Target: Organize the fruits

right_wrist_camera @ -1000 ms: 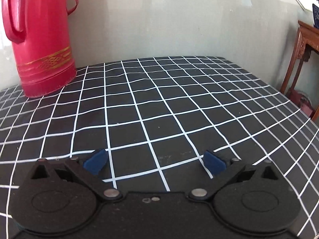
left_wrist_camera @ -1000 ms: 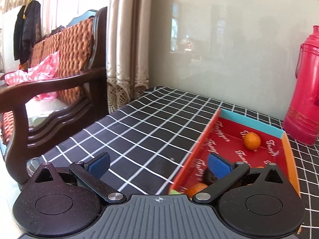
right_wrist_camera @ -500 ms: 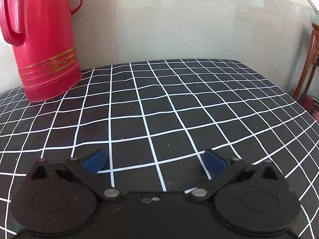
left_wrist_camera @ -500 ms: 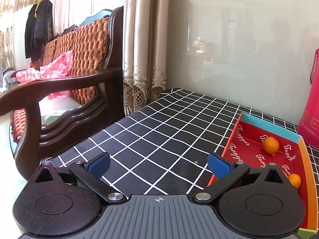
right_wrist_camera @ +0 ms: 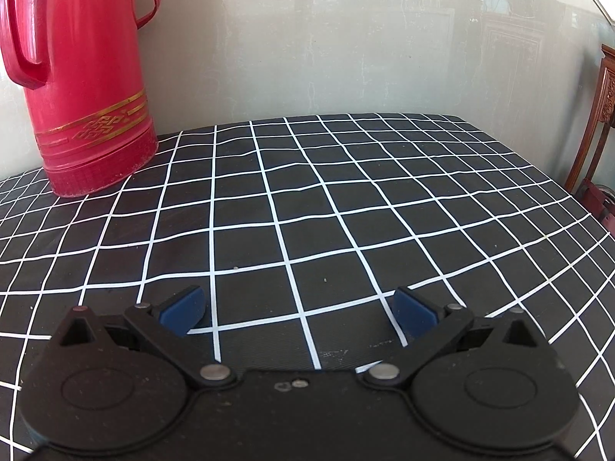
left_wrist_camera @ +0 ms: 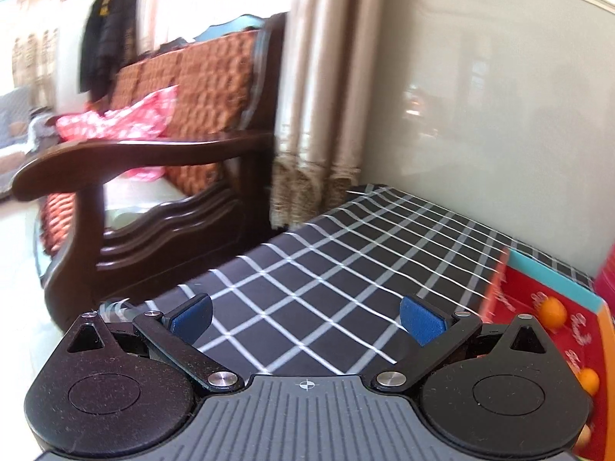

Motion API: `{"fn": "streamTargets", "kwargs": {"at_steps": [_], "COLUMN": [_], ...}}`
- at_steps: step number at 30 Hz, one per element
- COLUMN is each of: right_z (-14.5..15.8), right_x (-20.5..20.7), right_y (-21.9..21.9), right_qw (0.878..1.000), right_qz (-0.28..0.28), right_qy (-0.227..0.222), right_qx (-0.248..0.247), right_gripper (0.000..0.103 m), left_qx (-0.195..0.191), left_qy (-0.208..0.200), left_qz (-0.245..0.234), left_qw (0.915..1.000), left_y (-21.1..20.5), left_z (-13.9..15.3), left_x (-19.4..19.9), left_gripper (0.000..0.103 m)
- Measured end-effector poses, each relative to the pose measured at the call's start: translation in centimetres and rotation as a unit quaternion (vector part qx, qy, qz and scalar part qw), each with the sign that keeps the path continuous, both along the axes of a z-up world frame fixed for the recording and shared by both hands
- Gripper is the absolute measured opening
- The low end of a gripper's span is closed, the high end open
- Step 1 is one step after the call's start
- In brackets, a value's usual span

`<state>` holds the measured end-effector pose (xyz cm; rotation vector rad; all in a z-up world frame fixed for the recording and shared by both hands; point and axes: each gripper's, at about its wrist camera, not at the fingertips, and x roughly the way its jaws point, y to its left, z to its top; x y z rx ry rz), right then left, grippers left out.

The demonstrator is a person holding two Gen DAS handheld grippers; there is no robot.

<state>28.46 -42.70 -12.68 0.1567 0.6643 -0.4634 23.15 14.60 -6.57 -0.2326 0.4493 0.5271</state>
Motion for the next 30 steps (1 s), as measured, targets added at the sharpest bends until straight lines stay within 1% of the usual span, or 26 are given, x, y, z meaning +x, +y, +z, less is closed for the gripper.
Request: {"fn": "streamTargets", "kwargs": {"at_steps": [4,8,12,14,20,26,28,30], "right_z": [0.0,0.0,0.0,0.0,0.0,0.0,0.0,0.0], "right_x": [0.0,0.0,0.0,0.0,0.0,0.0,0.0,0.0], "right_y": [0.0,0.0,0.0,0.0,0.0,0.1,0.1,0.1], "right_qw": [1.0,1.0,1.0,1.0,1.0,1.0,1.0,1.0], "right_qz": [0.0,0.0,0.0,0.0,0.0,0.0,0.0,0.0], "right_qy": [0.0,0.0,0.0,0.0,0.0,0.0,0.0,0.0], "right_qx": [0.0,0.0,0.0,0.0,0.0,0.0,0.001,0.001], "right_gripper": [0.098,0.098,0.098,0.098,0.098,0.098,0.098,0.098], "left_qx": [-0.032,-0.046,-0.066,-0.07,-0.052,-0.007,0.0,0.005], "left_qy": [0.005,0.009,0.014,0.011,-0.001,-0.015,-0.021,-0.017], "left_qz": [0.032,0.053,0.05,0.047,0.032,0.005,0.001,-0.002], "left_qw": [0.999,0.9975,0.9965,0.9964,0.9981,0.9998,0.9998,0.9998], "left_y": [2.8,4.7,5.4,5.2,2.8,-0.8,-1.5,-1.9], "left_z": [-0.7,-1.4,-1.9,-1.8,-1.3,-0.3,-0.1,0.0], "left_x": [-0.3,-0.2,0.4,0.5,0.5,0.2,0.1,0.2], "left_gripper": [0.103,0.103,0.103,0.103,0.103,0.103,0.103,0.103]}}
